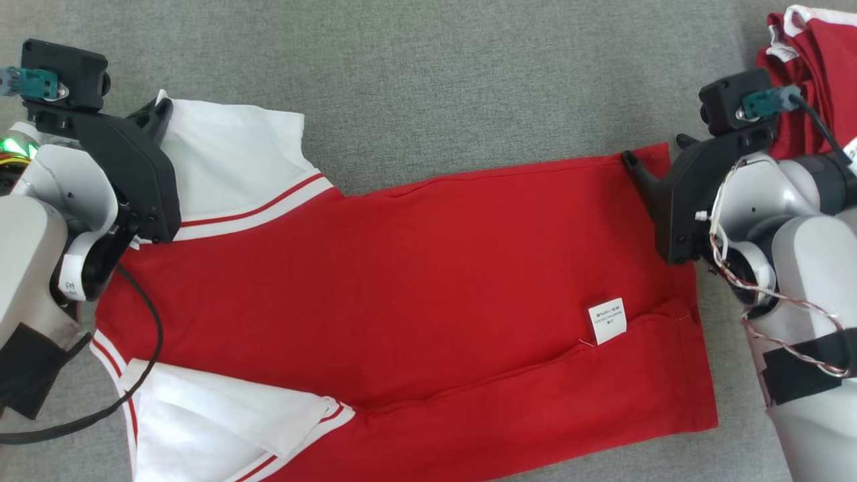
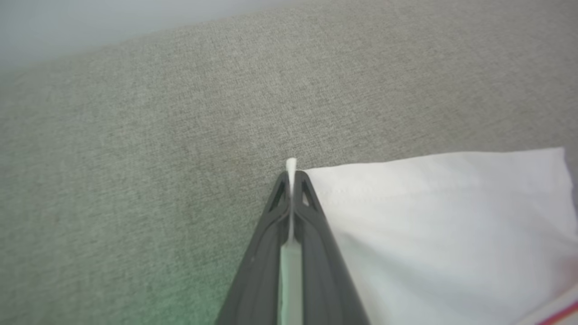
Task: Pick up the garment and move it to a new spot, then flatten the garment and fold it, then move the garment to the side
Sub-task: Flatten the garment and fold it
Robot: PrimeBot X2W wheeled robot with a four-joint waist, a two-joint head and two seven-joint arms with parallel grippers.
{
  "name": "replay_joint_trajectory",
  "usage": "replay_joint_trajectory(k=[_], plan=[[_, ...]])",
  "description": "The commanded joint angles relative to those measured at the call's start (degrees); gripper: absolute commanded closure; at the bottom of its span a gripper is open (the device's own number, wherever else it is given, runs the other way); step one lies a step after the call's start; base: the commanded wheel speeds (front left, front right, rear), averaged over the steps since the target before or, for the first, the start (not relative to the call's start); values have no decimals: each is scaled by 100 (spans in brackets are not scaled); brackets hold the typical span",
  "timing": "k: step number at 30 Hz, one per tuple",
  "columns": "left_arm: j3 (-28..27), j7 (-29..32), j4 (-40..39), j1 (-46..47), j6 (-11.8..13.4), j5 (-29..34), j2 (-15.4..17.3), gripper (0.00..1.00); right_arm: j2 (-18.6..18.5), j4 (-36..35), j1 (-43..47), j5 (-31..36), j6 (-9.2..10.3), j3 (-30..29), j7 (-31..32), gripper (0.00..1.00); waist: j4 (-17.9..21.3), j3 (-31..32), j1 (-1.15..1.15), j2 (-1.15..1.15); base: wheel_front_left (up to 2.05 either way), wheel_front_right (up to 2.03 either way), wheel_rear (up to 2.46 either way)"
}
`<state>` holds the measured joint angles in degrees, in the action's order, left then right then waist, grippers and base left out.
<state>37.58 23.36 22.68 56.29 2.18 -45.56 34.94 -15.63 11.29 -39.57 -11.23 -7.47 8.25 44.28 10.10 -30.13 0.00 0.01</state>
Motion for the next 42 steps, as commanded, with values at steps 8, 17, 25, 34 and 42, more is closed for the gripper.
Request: replay_joint_trajectory(k=[8, 17, 25, 34, 42], plan=[[38, -7, 24, -49, 14, -38, 11, 100, -214, -202, -115, -42, -2, -66, -81, 0, -56, -2, 0, -1, 0, 0, 0], [28, -39, 122, -2, -49, -93, 23, 100, -600, -1009, 388, -157, -2, -104, 490, 0, -16, 90, 0, -1, 0, 0, 0], [40, -75, 148, 85, -44, -68, 3, 100, -738, -1093, 419, -131, -2, 31, 520, 0, -61, -53, 0, -1, 0, 0, 0], [77, -166, 266, 101, -82, -90, -85, 100, -953, -645, 77, -96, -2, 479, 468, 0, -146, -105, 0, -1, 0, 0, 0], [55, -255, 389, 144, -140, -184, -156, 100, -1085, -265, 37, -394, -2, 762, 416, 100, -199, -97, 0, -1, 0, 0, 0]])
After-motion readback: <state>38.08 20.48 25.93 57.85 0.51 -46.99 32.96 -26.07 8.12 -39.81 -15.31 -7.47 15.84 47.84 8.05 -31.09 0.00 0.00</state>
